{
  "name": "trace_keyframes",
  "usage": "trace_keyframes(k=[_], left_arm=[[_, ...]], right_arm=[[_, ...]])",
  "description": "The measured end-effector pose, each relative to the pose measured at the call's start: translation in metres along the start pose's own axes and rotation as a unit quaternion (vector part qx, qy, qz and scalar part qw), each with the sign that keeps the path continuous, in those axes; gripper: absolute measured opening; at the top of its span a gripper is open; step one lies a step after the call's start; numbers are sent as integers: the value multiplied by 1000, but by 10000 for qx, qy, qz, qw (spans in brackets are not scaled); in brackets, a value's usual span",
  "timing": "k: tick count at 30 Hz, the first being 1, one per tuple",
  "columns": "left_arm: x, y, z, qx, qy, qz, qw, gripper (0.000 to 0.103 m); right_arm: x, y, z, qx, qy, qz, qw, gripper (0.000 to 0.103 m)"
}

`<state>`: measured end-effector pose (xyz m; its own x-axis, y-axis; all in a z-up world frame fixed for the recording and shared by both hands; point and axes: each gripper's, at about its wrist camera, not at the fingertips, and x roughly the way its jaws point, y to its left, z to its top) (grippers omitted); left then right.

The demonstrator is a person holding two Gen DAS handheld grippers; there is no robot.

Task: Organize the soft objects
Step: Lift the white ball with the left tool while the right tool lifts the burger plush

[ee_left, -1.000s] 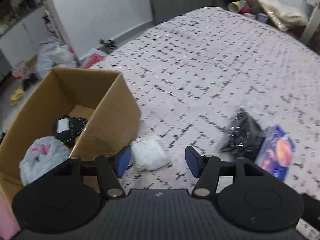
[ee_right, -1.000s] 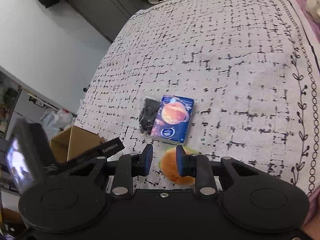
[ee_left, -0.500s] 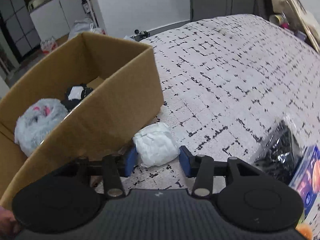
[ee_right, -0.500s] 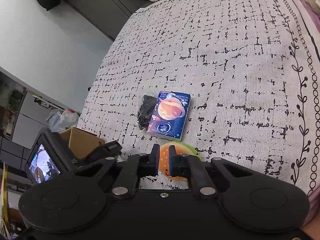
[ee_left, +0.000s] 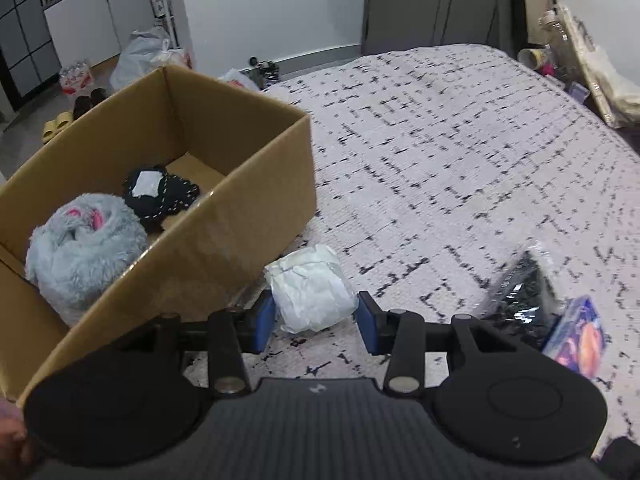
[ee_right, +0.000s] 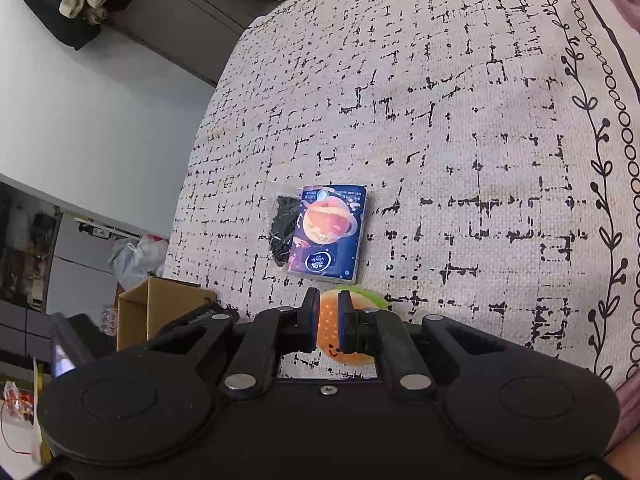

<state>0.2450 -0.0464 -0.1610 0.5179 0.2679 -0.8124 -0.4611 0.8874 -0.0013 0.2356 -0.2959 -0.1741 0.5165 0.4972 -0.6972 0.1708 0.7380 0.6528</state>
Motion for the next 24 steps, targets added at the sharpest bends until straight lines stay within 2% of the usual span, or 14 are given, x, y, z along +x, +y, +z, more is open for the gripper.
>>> trace_keyframes(k=[1, 2, 3, 5, 9, 14, 16, 17, 20, 24], left_arm=[[-2, 0, 1, 7, -2, -64, 10000, 43], [-4, 1, 1, 7, -9, -117, 9999, 43], [-6, 2, 2, 1, -9, -154, 9999, 43], [-9, 5, 3, -41, 15, -272, 9996, 43], [-15, 8, 5, -10, 50, -472, 9989, 43], [-25, 11, 9, 52, 22, -711, 9975, 43], [-28, 12, 11, 74, 9, -761, 9971, 43], [-30, 12, 12, 88, 2, -781, 9969, 43], [-37, 16, 16, 112, -21, -848, 9963, 43], [-48, 24, 22, 141, -101, -933, 9955, 43]], right_arm=[[1, 2, 0, -57, 1, -70, 10000, 15], [3, 3, 0, -113, 30, -112, 9999, 21], [4, 4, -1, -120, 62, -110, 9998, 37], [8, 6, -2, -162, 31, -193, 9997, 56], [19, 13, -4, -344, 101, -411, 9985, 57], [33, 26, -13, -886, 154, -779, 9929, 60], [37, 30, -17, -1049, 178, -854, 9907, 50], [38, 32, -18, -1119, 204, -871, 9897, 37], [34, 38, -20, -1290, 128, -877, 9877, 20], [28, 44, -19, -1346, 37, -761, 9880, 8]])
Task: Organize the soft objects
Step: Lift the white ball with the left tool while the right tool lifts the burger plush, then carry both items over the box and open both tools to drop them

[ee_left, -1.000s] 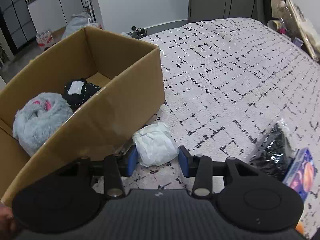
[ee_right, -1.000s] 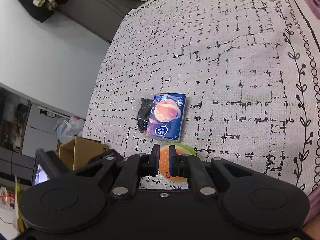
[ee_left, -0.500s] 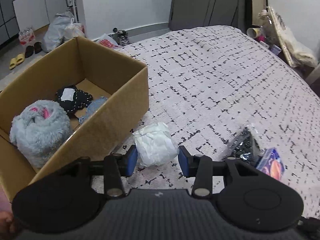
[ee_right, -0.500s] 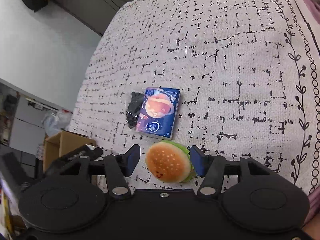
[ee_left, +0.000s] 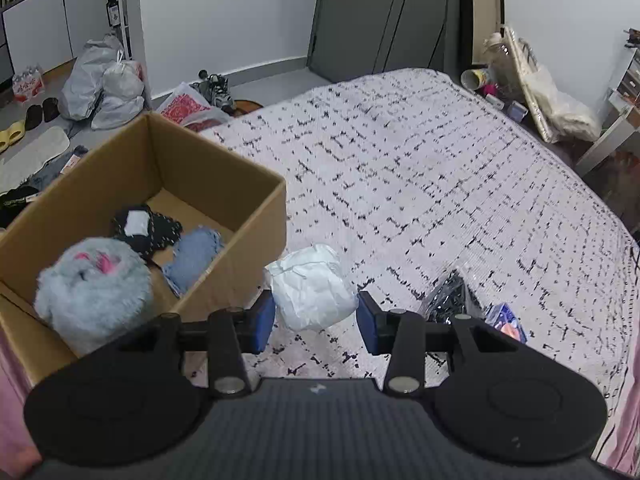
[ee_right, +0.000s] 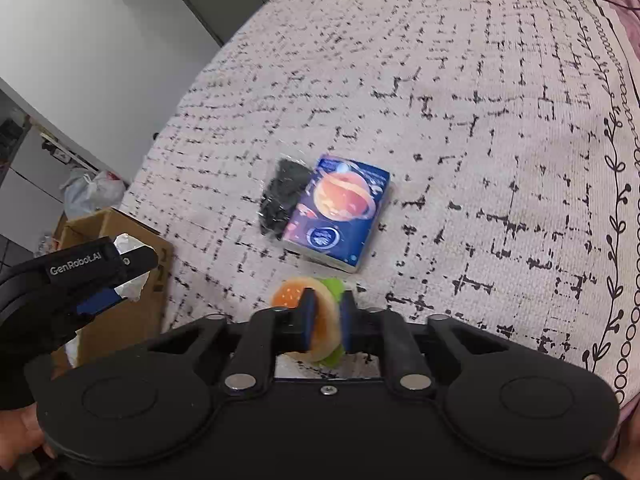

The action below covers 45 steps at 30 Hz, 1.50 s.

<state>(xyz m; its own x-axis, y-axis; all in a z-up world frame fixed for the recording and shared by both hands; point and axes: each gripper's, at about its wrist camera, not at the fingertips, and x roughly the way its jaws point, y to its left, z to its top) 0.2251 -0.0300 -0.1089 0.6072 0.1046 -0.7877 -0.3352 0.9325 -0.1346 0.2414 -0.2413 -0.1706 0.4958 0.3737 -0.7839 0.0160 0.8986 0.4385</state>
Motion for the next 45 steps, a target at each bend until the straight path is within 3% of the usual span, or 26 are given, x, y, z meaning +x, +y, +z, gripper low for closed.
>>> trace_keyframes(k=[6, 20, 37, 40, 45], left_arm=[[-19, 14, 11, -3, -123, -92, 9999, 43], [-49, 62, 39, -151, -306, -190, 9992, 43], [-21, 138, 53, -791, -188, -421, 9958, 44], [-15, 144, 52, -925, -326, -247, 9949, 46], [-7, 161, 50, -1364, -215, -477, 9893, 53]], right_arm=[[-7, 11, 0, -183, -105, 175, 9996, 3], [-27, 41, 5, -277, -341, 926, 9947, 3], [-27, 90, 7, -549, -677, 1217, 9887, 3], [-24, 100, 9, -578, -705, 1292, 9874, 3], [-18, 120, 10, -689, -746, 1435, 9844, 3]])
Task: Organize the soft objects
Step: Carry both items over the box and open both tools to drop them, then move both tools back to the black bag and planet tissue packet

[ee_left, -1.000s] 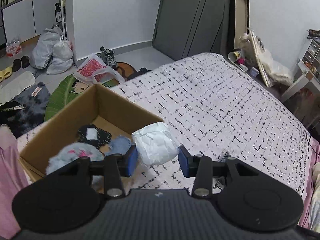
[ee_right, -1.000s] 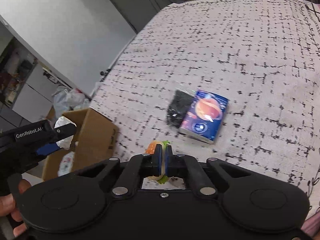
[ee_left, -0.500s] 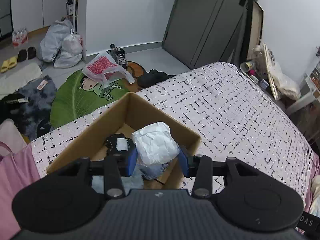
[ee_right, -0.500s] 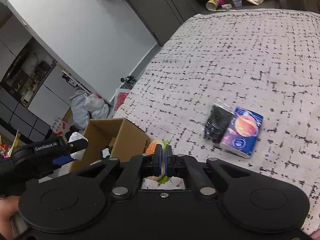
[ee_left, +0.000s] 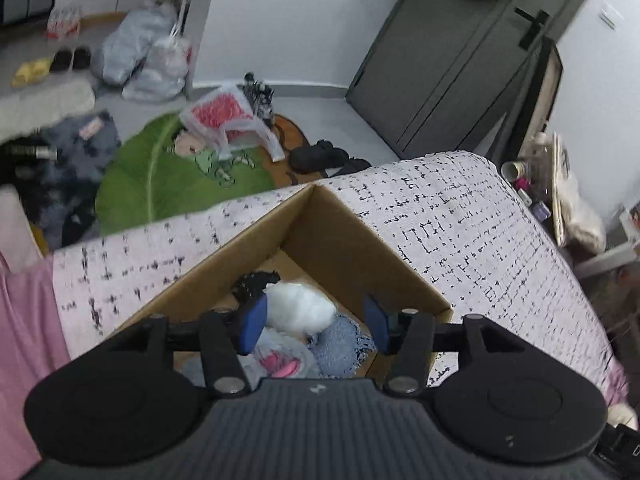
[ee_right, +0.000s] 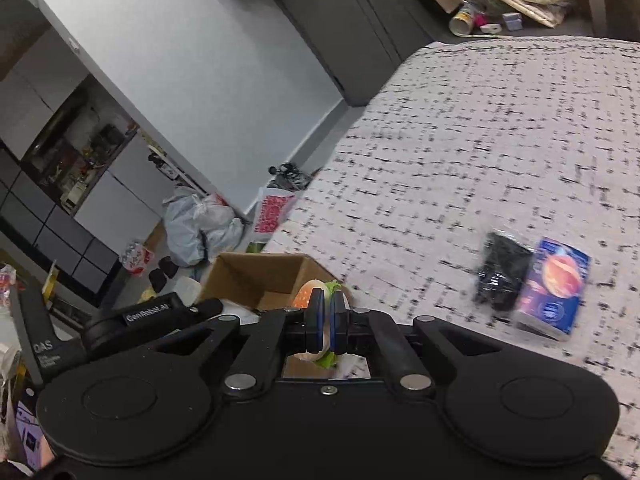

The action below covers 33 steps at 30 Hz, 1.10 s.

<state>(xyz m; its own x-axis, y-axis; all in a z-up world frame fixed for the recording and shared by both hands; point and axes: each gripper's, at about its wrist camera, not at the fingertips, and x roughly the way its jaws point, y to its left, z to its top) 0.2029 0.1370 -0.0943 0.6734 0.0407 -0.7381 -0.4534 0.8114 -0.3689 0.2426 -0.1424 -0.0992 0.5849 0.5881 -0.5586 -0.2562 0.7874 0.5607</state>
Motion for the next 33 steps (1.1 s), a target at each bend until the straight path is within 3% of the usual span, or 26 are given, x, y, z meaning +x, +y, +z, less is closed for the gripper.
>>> trace_keyframes(k=[13, 16, 18, 25, 27, 30, 33], left_arm=[[1, 20, 3, -288, -28, 41, 9996, 59], [2, 23, 3, -300, -24, 85, 9995, 59], [2, 23, 2, -270, -16, 100, 9996, 59], [-1, 8, -1, 86, -53, 99, 9999, 61], [-4, 3, -3, 206, -97, 128, 9997, 66], [-10, -7, -5, 370, -139, 140, 9991, 69], [-15, -20, -7, 503, -199, 119, 9985, 76]], right_arm=[[36, 38, -13, -188, -39, 342, 9992, 6], [42, 35, -14, -17, -63, 496, 9987, 17], [41, 33, -15, 1, -55, 456, 9989, 34], [20, 28, -9, 45, -209, 262, 9994, 62], [11, 26, -5, 34, -275, 105, 9996, 81], [-3, 22, 3, -16, -325, -148, 9994, 90], [-15, 14, 11, -28, -320, -231, 9992, 92]])
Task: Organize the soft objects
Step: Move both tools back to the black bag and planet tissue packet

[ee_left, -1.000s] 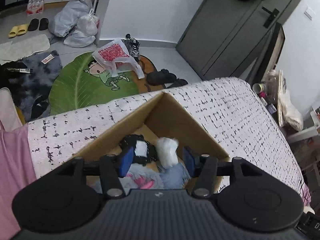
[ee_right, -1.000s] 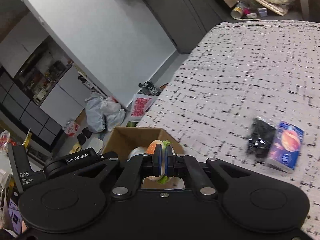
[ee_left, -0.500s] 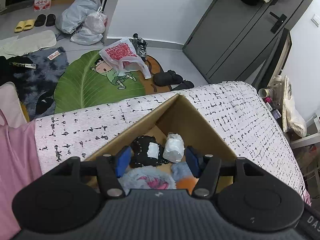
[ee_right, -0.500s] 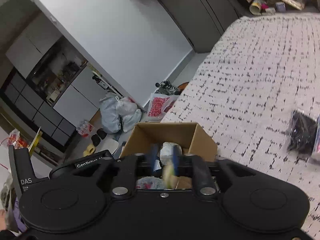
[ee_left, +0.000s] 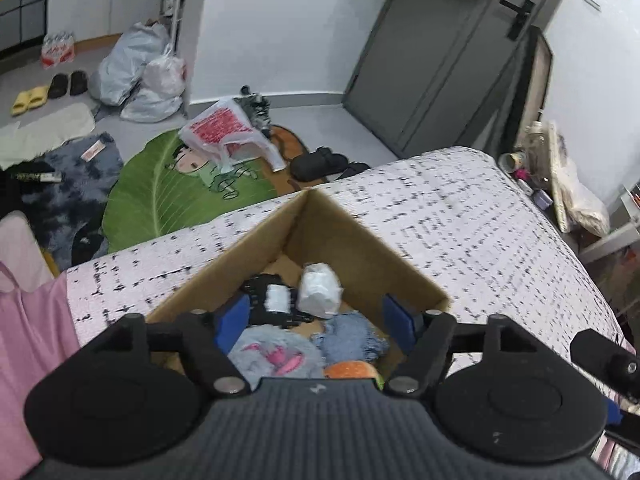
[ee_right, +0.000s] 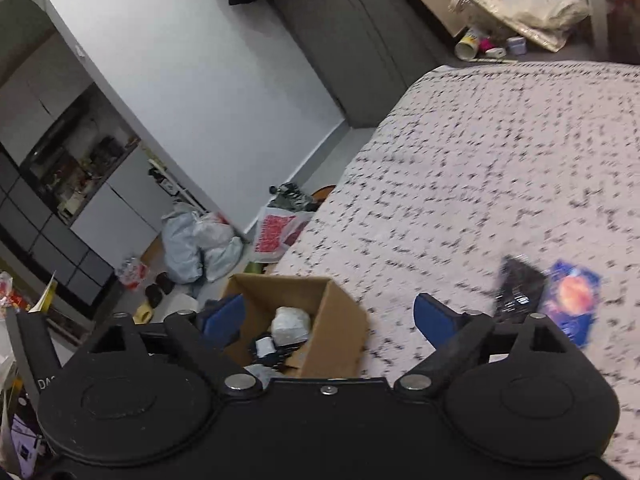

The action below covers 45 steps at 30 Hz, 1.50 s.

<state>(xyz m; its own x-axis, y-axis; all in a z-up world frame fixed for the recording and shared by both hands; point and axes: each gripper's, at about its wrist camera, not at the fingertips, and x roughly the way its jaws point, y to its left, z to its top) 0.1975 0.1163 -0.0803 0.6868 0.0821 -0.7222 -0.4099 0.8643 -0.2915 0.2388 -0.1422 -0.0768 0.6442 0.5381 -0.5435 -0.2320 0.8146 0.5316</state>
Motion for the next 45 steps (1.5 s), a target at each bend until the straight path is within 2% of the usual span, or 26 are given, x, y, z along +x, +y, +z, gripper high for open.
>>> trace_keyframes(k=[6, 9, 16, 30, 37, 45], left_arm=[[-11, -32, -7, 368, -72, -70, 9993, 87], [-16, -44, -9, 464, -110, -88, 9988, 90], [-24, -72, -15, 697, -96, -165, 9974, 90], [-27, -123, -33, 1088, -65, -264, 9937, 90], [-18, -146, -45, 1204, 52, -324, 9922, 90], [0, -166, -55, 1309, 291, -472, 9898, 90]], right_arm=[[-20, -16, 10, -121, 37, -196, 9997, 97], [-29, -21, 13, -204, 65, -287, 9994, 99], [-43, -38, 23, -174, 114, -450, 9988, 101], [-69, -72, 33, -30, 128, -277, 9995, 103], [-74, -99, 37, 240, 27, -415, 9988, 103], [-70, -133, 35, 705, 97, -611, 9956, 103]])
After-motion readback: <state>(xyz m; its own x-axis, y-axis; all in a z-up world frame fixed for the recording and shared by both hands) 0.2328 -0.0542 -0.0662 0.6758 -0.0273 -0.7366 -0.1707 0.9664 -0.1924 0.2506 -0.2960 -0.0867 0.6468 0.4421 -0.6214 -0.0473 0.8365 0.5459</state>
